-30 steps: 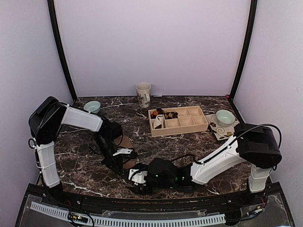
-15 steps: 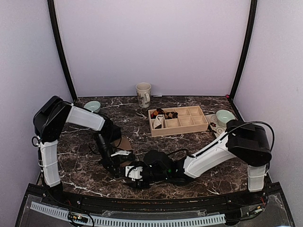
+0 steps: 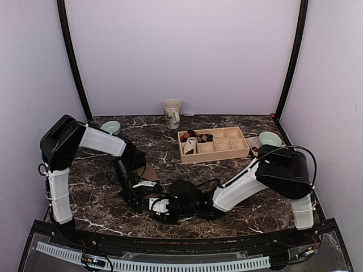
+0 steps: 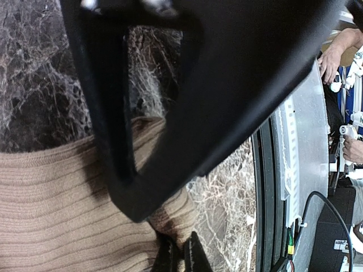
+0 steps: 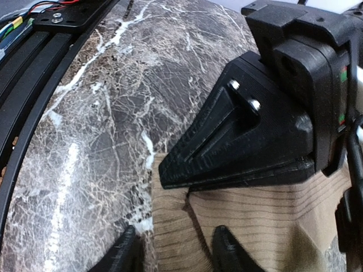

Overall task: Roll the socks
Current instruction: Roll the sock at the center of the board.

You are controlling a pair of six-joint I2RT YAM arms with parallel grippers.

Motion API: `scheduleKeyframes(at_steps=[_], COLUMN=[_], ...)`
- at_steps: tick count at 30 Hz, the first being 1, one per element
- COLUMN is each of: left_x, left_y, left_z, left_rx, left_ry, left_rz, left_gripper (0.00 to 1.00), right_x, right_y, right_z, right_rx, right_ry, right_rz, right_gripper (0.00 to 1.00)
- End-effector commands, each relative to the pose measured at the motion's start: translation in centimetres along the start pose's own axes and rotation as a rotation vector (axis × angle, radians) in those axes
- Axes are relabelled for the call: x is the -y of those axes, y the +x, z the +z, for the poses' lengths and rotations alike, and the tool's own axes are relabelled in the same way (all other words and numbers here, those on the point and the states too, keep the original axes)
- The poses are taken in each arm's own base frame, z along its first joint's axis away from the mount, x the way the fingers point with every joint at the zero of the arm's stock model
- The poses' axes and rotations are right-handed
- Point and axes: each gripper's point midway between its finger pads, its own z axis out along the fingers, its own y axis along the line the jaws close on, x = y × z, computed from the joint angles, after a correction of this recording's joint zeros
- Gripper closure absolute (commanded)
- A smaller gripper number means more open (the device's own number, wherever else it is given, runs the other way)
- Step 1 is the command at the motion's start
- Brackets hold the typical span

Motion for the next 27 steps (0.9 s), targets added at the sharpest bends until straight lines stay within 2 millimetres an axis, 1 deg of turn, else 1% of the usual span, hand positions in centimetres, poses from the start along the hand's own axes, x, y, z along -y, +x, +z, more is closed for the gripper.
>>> scheduleKeyframes(at_steps=[1, 3, 5, 8, 10, 13, 15, 16, 17, 19, 22, 24, 27], left_x=[-1.2, -1.5, -1.6, -1.9, -2.2, -3.0, -2.9, -2.8, -2.5, -2.1, -1.5, -1.1, -0.9], left_y=[1.0, 0.8, 0.6, 0.5, 0.6, 0.2, -0.4, -0.8, -1.2, -1.7, -1.9, -1.0, 0.9], left_z=[0.0, -0.2, -0.4, -0.6, -0.8, -1.4, -2.2, -2.7, -3.3, -4.6, -6.2, -6.4, -6.3], left_rx=[-0.053, -0.045, -0.037, -0.038, -0.044, -0.036, -0.016, -0.003, 0.008, 0.033, 0.057, 0.045, 0.007], left_ry=[-0.039, -0.050, -0.055, -0.066, -0.082, -0.128, -0.147, -0.157, -0.166, -0.201, -0.270, -0.323, -0.412], left_rz=[-0.010, -0.020, -0.028, -0.033, -0.040, -0.056, -0.056, -0.054, -0.046, -0.034, -0.009, 0.000, 0.004], left_gripper=[1.00, 1.00, 0.99, 0.98, 0.94, 0.80, 0.69, 0.60, 0.58, 0.57, 0.57, 0.57, 0.59], right_x=[-0.7, -1.2, -1.7, -2.5, -2.8, -3.0, -3.2, -3.4, -3.7, -4.6, -5.9, -6.5, -7.3], right_y=[1.6, 2.3, 3.0, 4.0, 4.6, 5.1, 5.6, 5.8, 6.1, 6.6, 7.2, 7.8, 8.7], right_z=[0.9, 1.0, 0.8, 0.4, 0.0, 0.0, 0.2, 0.2, 0.2, 0.2, -0.2, -0.7, -1.3], right_rx=[-0.049, -0.074, -0.094, -0.113, -0.124, -0.139, -0.156, -0.161, -0.164, -0.181, -0.196, -0.202, -0.219], right_ry=[-0.042, -0.062, -0.074, -0.069, -0.059, -0.057, -0.060, -0.072, -0.088, -0.131, -0.186, -0.193, -0.215], right_rz=[0.014, 0.027, 0.046, 0.084, 0.127, 0.214, 0.287, 0.327, 0.366, 0.455, 0.611, 0.689, 0.794], right_gripper=[0.65, 0.75, 0.83, 0.92, 0.99, 1.00, 1.00, 1.00, 1.00, 1.00, 1.00, 1.00, 1.00])
